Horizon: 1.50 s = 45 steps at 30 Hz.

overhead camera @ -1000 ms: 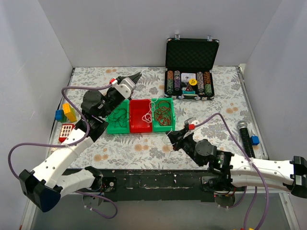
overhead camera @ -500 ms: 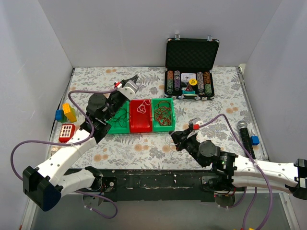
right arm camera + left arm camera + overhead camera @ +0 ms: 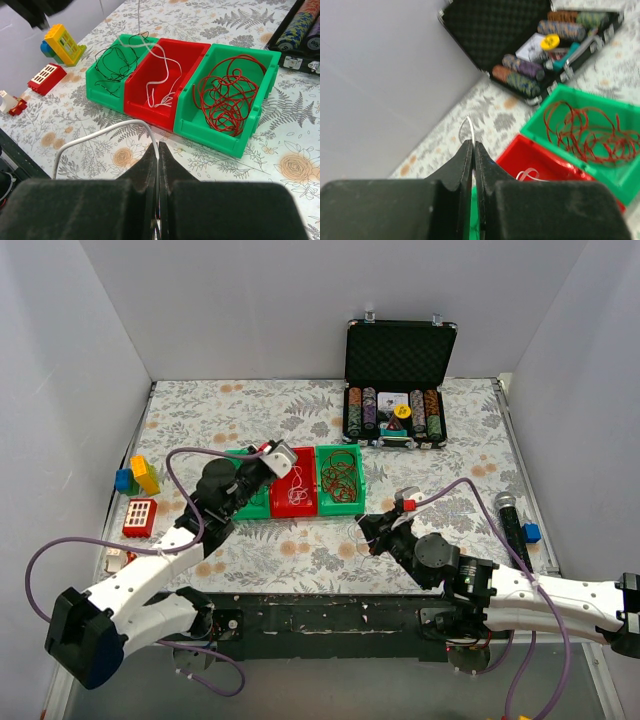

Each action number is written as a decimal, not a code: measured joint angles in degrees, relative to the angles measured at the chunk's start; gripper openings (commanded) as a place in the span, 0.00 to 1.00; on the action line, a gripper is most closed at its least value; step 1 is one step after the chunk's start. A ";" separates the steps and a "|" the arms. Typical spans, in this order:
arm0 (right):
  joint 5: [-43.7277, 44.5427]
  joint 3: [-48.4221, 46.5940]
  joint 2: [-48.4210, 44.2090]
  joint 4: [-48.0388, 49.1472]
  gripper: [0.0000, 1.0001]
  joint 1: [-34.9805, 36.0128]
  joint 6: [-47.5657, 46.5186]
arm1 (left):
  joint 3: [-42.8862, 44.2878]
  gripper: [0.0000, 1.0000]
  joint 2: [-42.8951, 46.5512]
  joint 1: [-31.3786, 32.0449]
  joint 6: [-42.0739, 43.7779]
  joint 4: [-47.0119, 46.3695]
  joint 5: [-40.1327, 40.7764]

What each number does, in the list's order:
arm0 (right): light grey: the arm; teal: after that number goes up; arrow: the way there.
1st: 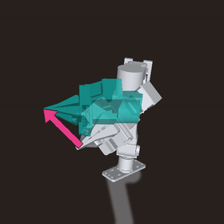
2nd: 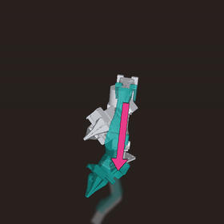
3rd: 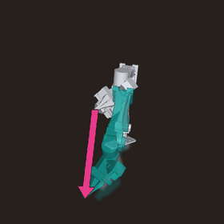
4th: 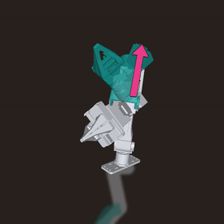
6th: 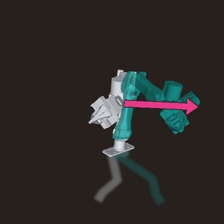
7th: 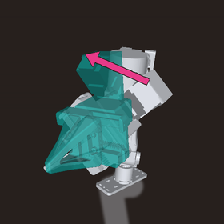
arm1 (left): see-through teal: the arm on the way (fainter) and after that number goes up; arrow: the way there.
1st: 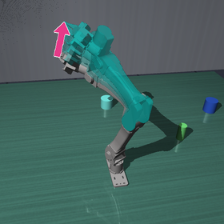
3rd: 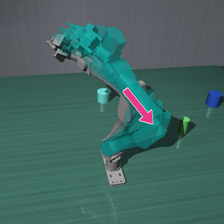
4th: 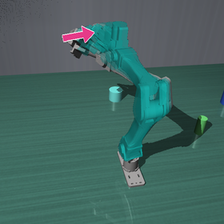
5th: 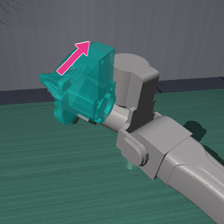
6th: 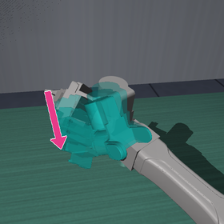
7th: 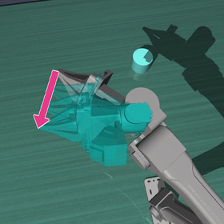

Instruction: Untangle the cables

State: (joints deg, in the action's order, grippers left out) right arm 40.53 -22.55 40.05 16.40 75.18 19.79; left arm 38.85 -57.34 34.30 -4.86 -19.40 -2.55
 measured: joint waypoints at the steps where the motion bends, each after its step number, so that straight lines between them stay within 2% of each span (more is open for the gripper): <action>1: 0.02 0.00 -0.11 0.00 0.01 0.00 0.00 | -1.03 0.00 -0.07 0.00 0.02 0.48 0.24; 5: 0.00 0.00 -0.11 -0.02 0.01 0.00 0.04 | -2.47 0.02 -2.10 0.00 -0.33 1.60 2.38; 9: -0.13 0.00 0.17 -0.04 0.01 0.00 0.79 | -2.47 0.15 -6.45 0.00 -2.16 0.98 4.92; 19: -0.59 -0.39 2.45 -0.11 0.01 0.02 1.25 | -0.50 0.21 -10.88 -0.04 -6.16 2.67 1.38; 20: -0.63 -0.61 2.80 -0.13 0.01 0.02 1.16 | -0.33 0.26 -10.88 -0.04 -6.38 2.82 0.92; 21: -0.66 -0.87 3.10 -0.11 0.01 0.02 1.03 | -0.15 0.34 -10.88 -0.04 -6.73 3.08 0.48; 22: -0.70 -1.22 3.48 0.04 0.01 0.02 0.94 | 0.11 0.53 -10.88 -0.04 -6.99 3.39 0.11; 23: -0.76 -1.46 3.76 0.17 0.01 0.02 0.79 | 0.50 0.64 -10.86 -0.04 -7.26 3.91 -0.07; 25: -0.79 -2.43 5.16 0.79 0.01 0.02 -0.15 | 2.29 0.71 -10.84 -0.04 -8.66 5.97 -0.42; 28: -0.46 -5.99 10.08 1.75 0.01 -0.07 -2.25 | 7.58 0.98 -10.64 -0.15 -11.93 10.03 -0.39; 34: -5.22 -20.83 26.34 4.09 0.01 -5.35 -6.54 | 19.67 0.98 -6.32 -3.89 -20.90 16.02 2.19; 40: -13.62 -34.34 41.99 6.58 0.01 -13.60 -7.63 | 24.02 0.98 -0.07 -11.96 -26.80 22.45 3.67; 45: -19.96 -43.80 54.49 6.12 0.01 -17.79 -7.96 | 25.07 0.98 -0.92 -15.89 -29.09 27.93 3.63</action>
State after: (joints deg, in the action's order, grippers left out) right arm 20.58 -66.35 94.54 22.52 57.39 11.84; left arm 63.92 -58.26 18.41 -33.95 8.54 1.08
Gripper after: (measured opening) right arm 0.030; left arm 0.981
